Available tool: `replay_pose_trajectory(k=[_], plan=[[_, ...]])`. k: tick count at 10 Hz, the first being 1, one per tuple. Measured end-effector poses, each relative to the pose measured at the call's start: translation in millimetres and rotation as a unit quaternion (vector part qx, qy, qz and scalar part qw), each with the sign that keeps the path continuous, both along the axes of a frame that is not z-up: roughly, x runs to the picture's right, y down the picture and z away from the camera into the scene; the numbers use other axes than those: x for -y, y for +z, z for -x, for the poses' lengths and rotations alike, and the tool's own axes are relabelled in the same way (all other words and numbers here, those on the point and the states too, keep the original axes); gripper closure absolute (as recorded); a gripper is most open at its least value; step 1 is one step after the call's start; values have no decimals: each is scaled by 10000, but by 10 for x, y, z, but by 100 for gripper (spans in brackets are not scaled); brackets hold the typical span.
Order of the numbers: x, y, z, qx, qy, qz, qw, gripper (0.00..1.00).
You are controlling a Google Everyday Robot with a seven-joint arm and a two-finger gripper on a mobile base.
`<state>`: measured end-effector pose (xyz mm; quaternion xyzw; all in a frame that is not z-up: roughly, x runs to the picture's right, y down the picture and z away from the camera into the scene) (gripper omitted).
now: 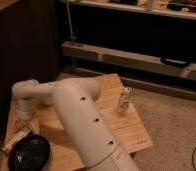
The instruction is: Place the eraser on the white sponge
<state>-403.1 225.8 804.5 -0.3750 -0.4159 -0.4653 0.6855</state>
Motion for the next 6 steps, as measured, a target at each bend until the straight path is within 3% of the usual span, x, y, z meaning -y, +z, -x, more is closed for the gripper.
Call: replay_pose_trajectory(k=[3,6], plan=[[9,38,102,77,4,-86,9999,20],[168,-41,132,118,3,-255,9996,20]])
